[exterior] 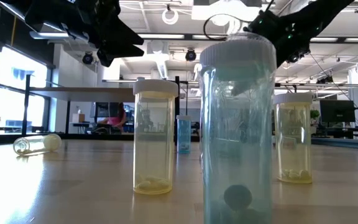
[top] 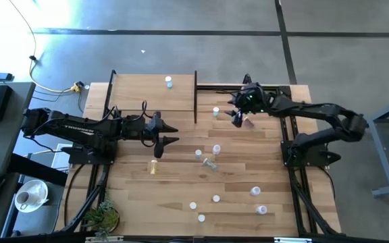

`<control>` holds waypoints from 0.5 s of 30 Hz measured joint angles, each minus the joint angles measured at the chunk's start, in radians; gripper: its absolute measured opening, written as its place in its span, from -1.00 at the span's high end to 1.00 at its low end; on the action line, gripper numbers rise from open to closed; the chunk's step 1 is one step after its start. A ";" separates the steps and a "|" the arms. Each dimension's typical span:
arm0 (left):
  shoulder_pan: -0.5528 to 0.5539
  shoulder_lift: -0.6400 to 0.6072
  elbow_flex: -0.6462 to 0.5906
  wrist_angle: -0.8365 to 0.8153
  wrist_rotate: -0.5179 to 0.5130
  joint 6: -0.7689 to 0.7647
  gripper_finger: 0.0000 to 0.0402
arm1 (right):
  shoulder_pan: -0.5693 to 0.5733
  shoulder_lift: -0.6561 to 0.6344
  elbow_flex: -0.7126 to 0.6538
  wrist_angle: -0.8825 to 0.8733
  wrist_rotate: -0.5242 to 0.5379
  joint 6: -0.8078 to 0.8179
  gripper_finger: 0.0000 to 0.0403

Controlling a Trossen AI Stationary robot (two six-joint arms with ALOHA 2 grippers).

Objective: Pick and place medicine bottles onto shelf by color
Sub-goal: Put the top green pill bottle on the shelf

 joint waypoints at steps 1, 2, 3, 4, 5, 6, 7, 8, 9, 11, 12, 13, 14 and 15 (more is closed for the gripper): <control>0.000 0.000 0.000 0.000 0.000 0.000 0.13 | 0.001 0.020 0.000 0.019 -0.002 -0.007 -0.15; 0.000 0.000 0.000 0.000 0.000 0.000 0.13 | 0.001 0.037 0.000 0.035 -0.005 -0.013 -0.15; 0.000 0.000 0.000 0.000 0.000 0.000 0.13 | 0.002 0.051 0.000 0.048 -0.008 -0.016 -0.15; 0.000 0.000 0.000 0.000 0.000 0.000 0.13 | 0.002 0.066 0.000 0.063 -0.011 -0.017 -0.15; 0.000 0.000 0.000 0.000 -0.001 0.000 0.13 | 0.002 0.080 0.000 0.080 -0.012 -0.016 -0.15; 0.000 0.000 0.000 0.000 -0.001 0.000 0.13 | 0.002 0.093 0.000 0.094 -0.012 -0.013 -0.15; 0.000 0.000 0.000 0.000 -0.001 0.000 0.13 | 0.002 0.107 0.000 0.110 -0.012 -0.007 -0.15; 0.000 0.000 0.000 0.000 -0.001 0.000 0.13 | 0.002 0.120 0.000 0.125 -0.012 -0.003 -0.15; 0.000 0.000 0.000 0.000 -0.001 0.000 0.13 | 0.002 0.134 0.000 0.142 -0.012 0.004 -0.15; 0.000 0.000 0.000 0.000 -0.001 0.000 0.13 | 0.006 0.165 0.000 0.184 -0.001 0.025 -0.15; 0.000 0.000 0.000 0.001 -0.001 0.000 0.13 | 0.007 0.180 0.000 0.201 0.011 0.032 -0.15; 0.000 0.000 0.000 0.002 -0.001 0.000 0.13 | 0.006 0.194 0.000 0.218 0.017 0.038 -0.15; 0.000 0.000 0.000 0.002 -0.001 0.000 0.13 | 0.006 0.209 0.000 0.238 0.019 0.049 -0.15; 0.000 0.000 0.000 0.002 -0.001 0.000 0.13 | 0.006 0.223 0.000 0.258 0.019 0.056 -0.15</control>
